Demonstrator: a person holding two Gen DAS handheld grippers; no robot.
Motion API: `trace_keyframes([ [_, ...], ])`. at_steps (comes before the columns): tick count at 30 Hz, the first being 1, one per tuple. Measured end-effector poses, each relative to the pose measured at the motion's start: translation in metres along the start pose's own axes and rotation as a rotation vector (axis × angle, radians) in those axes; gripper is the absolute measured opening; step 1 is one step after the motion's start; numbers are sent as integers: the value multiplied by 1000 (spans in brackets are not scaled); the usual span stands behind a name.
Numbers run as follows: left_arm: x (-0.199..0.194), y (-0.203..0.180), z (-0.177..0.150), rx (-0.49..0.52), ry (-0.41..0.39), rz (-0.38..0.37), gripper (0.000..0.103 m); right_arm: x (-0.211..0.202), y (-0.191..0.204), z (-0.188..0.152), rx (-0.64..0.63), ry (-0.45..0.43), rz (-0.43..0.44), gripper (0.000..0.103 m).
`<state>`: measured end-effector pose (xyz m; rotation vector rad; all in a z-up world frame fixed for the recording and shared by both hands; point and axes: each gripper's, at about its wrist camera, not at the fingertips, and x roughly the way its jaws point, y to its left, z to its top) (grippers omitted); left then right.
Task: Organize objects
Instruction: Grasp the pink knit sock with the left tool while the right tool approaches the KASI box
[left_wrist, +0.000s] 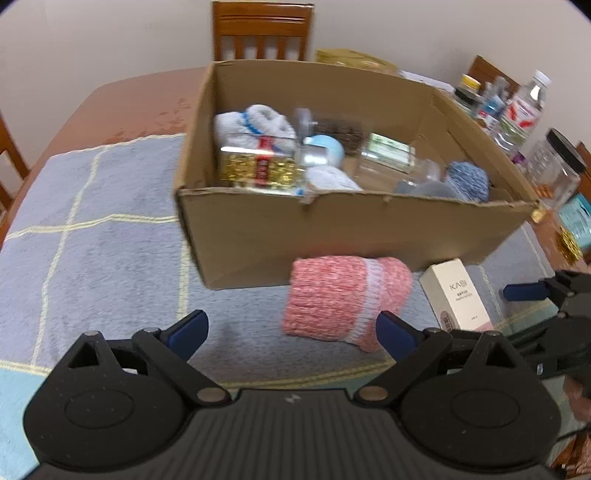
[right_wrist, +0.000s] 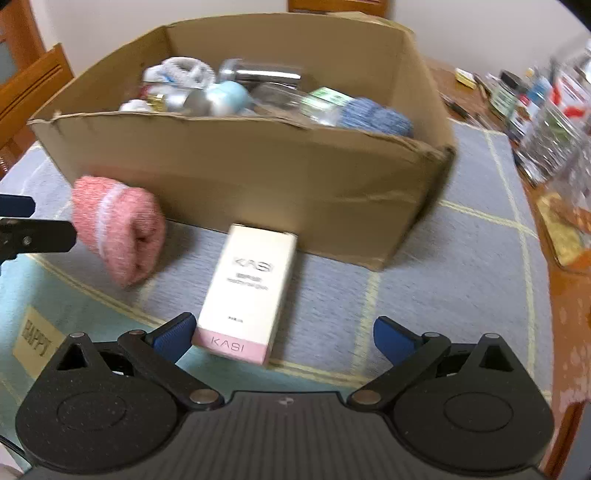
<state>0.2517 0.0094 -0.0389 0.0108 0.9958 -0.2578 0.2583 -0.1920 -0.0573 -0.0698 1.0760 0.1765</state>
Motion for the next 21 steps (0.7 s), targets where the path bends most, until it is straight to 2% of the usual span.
trace_keyframes([
  [5, 6, -16, -2, 72, 0, -20, 97, -2, -18, -6, 38, 22, -25, 103],
  [11, 14, -26, -6, 83, -3, -23, 97, -6, -36, -12, 68, 36, -73, 103],
  [14, 20, -30, -6, 92, -12, -4, 97, -5, -45, -16, 92, 50, -110, 103],
  [21, 34, -43, -12, 136, -82, 53, 97, -9, -50, -21, 106, 30, -101, 103],
])
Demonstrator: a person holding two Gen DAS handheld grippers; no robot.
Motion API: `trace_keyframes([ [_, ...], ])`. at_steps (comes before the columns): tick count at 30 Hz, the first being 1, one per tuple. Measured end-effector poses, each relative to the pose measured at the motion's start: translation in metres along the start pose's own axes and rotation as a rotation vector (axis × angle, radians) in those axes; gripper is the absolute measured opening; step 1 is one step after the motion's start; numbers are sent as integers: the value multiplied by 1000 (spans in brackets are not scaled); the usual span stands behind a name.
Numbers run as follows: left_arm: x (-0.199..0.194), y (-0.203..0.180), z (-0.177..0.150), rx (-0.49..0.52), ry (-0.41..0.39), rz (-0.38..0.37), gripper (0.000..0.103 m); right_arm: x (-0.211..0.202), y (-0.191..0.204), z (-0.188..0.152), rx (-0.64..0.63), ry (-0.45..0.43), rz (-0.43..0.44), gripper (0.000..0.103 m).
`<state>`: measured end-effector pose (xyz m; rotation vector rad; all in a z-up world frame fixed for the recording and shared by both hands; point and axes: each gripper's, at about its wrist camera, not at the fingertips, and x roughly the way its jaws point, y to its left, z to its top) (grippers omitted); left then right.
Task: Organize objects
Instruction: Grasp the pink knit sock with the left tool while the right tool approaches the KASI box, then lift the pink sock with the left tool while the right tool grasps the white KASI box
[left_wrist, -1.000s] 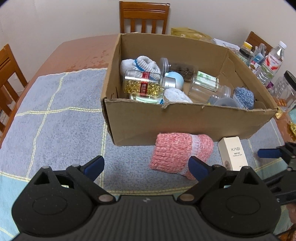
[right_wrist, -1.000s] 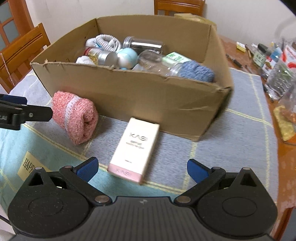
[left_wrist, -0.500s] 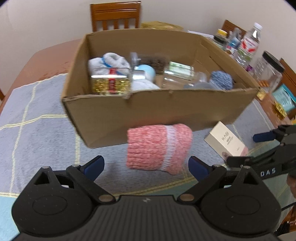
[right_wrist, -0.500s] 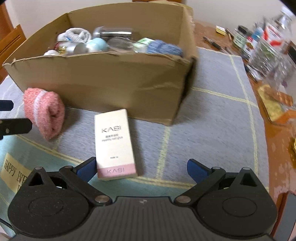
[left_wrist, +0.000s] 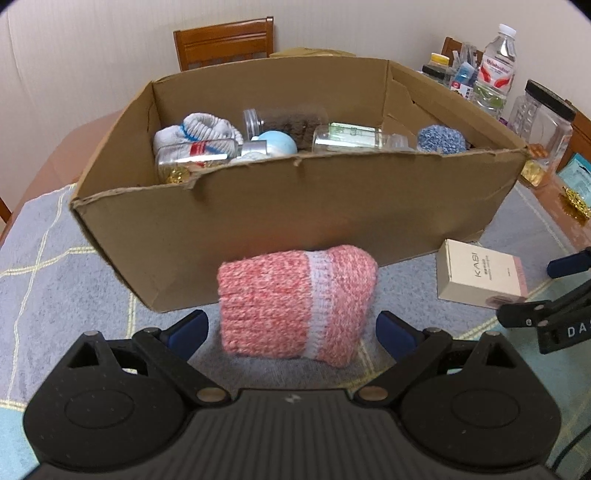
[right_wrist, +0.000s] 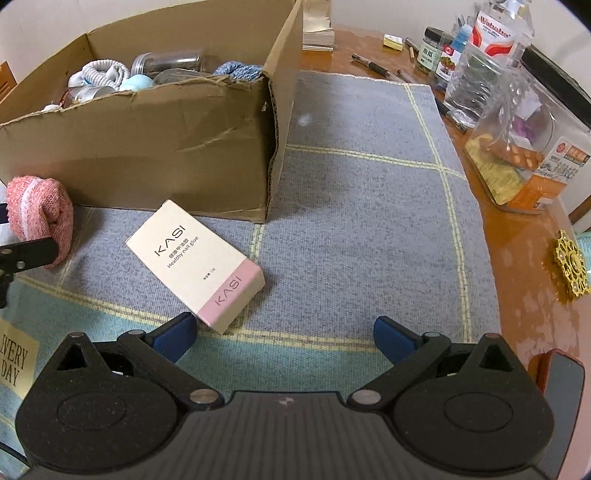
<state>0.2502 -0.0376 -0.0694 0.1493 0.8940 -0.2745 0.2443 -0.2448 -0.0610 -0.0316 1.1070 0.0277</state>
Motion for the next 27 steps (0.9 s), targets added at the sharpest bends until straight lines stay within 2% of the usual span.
trace_keyframes([
  [8, 10, -6, 3, 13, -31, 26, 93, -4, 1, -2, -7, -17, 5, 103],
  [11, 8, -2, 6, -8, -40, -20, 82, -5, 3, -3, -20, -11, 17, 103],
  [16, 8, 3, 5, -22, -42, -43, 79, -7, 9, -5, -29, -5, 22, 103],
  [18, 4, 6, 7, -26, -29, -64, 76, -9, 13, -4, -30, 3, 32, 103],
  [23, -16, 7, 10, 48, 23, -108, 75, -12, 20, 1, -14, 6, 103, 103],
  [27, -28, 14, 2, 100, 83, -76, 75, -12, 29, 6, -12, 4, 139, 103],
])
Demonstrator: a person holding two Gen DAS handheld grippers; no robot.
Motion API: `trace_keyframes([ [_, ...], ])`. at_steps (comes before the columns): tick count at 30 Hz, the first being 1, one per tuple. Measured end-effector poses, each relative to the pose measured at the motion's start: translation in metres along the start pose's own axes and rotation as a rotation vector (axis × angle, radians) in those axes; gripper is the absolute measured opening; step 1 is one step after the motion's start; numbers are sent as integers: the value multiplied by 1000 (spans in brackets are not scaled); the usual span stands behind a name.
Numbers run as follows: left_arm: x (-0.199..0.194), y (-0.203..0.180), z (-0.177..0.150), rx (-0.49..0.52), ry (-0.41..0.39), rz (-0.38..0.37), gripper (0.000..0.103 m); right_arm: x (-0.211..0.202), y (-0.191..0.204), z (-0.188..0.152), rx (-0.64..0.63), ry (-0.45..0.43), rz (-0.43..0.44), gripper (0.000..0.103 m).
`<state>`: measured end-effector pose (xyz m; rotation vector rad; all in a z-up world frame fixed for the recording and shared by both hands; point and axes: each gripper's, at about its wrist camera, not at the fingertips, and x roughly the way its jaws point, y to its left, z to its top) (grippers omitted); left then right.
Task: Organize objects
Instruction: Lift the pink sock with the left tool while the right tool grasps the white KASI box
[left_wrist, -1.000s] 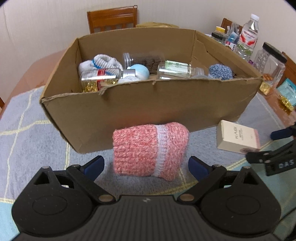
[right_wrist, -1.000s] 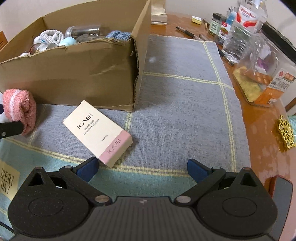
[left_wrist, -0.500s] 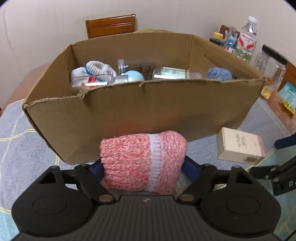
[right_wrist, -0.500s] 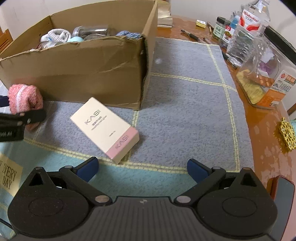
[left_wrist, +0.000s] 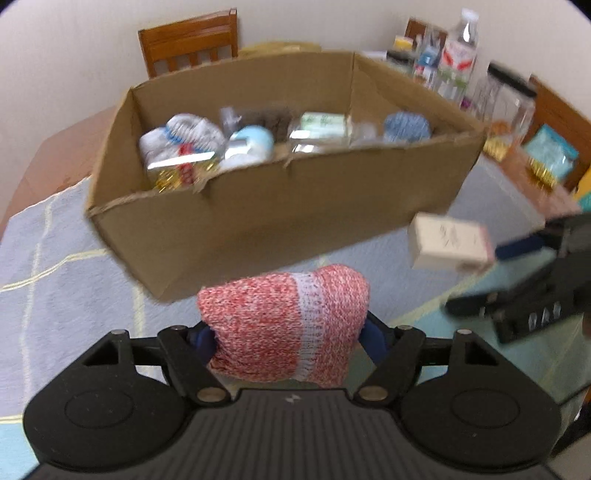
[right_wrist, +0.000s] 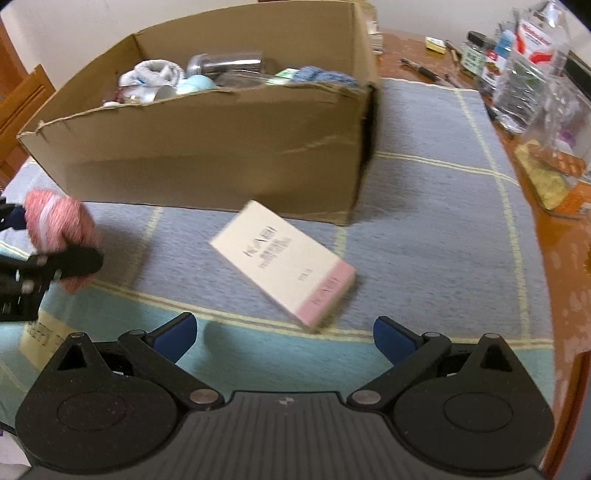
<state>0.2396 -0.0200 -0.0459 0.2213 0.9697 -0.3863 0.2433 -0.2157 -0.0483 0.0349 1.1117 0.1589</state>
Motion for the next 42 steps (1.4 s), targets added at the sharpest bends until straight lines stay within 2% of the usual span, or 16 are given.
trace_keyframes([
  [3, -1, 12, -9, -13, 53, 30, 75, 1, 8, 5, -8, -7, 7, 103],
  [8, 6, 34, -19, -88, 111, 31, 77, 6, 18, 16, -12, -27, 8, 103],
  [11, 9, 38, -19, -115, 109, 16, 78, 13, 21, 23, -26, -33, 1, 103],
  [19, 20, 34, -15, -101, 89, 47, 84, 26, 25, 34, 5, -53, -1, 103],
  [26, 15, 36, -22, -120, 61, 60, 92, 35, 36, 42, -14, -59, -65, 103],
  [35, 18, 29, -32, -158, 46, 86, 92, 37, 32, 40, -26, -67, -118, 103],
  [37, 18, 27, -32, -166, 31, 93, 92, 36, 31, 39, -27, -66, -118, 102],
  [42, 20, 29, -28, -197, 28, 106, 89, 32, 32, 40, -34, -73, -114, 88],
])
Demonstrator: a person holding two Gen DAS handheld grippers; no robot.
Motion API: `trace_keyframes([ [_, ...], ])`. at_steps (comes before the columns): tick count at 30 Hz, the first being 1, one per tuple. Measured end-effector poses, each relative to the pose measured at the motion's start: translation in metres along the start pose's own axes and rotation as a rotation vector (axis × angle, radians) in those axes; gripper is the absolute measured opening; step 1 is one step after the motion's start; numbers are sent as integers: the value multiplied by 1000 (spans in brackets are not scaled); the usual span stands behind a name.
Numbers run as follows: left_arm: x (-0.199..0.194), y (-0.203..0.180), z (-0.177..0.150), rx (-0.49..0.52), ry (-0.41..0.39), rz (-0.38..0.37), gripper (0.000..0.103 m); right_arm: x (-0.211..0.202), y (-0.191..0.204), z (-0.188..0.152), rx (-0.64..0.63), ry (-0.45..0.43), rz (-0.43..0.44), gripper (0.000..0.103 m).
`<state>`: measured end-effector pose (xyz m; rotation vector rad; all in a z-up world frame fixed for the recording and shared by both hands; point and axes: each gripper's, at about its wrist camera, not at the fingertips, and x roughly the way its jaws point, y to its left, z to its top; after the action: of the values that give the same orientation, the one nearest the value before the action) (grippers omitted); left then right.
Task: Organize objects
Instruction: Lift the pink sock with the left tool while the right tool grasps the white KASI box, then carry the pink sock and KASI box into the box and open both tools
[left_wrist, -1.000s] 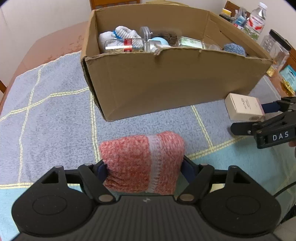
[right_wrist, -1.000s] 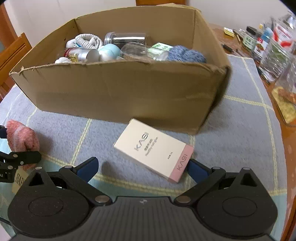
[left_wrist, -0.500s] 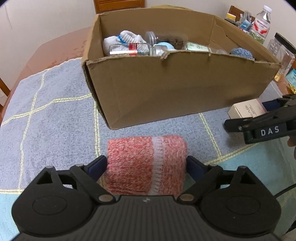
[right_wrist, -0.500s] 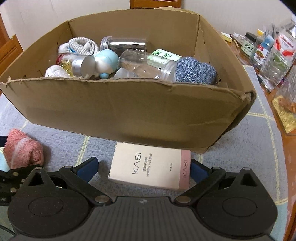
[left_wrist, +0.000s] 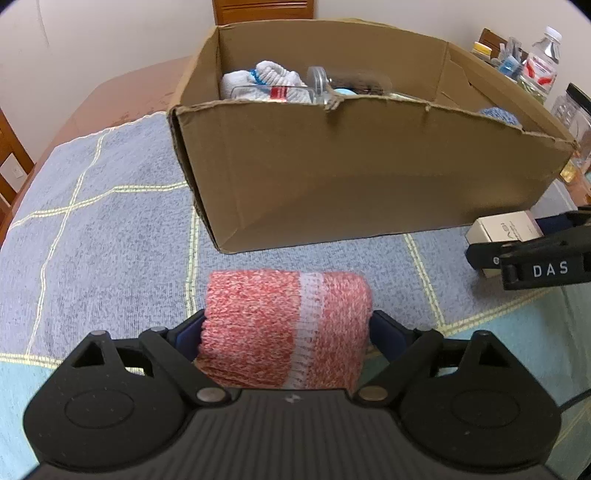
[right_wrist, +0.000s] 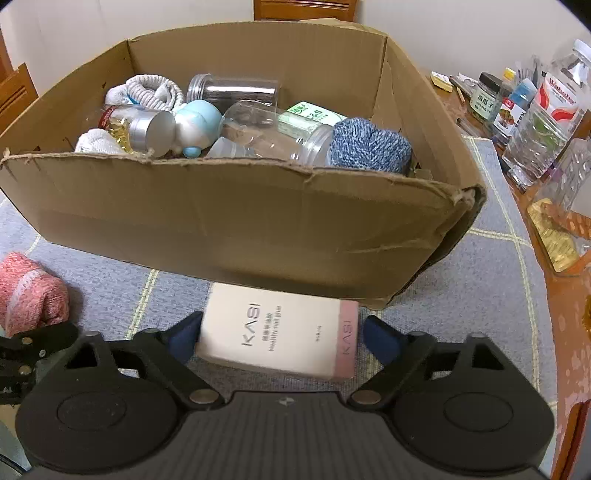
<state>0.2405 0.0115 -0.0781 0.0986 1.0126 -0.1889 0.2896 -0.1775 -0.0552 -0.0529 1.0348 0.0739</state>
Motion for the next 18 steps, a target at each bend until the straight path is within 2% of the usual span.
trace_keyframes([
  [8, -2, -1, 2, -16, 4, 4, 81, -6, -3, -5, -31, 19, 5, 86],
  [18, -13, 1, 7, -17, 23, -15, 76, -29, -6, -4, -68, 27, 67, 85],
])
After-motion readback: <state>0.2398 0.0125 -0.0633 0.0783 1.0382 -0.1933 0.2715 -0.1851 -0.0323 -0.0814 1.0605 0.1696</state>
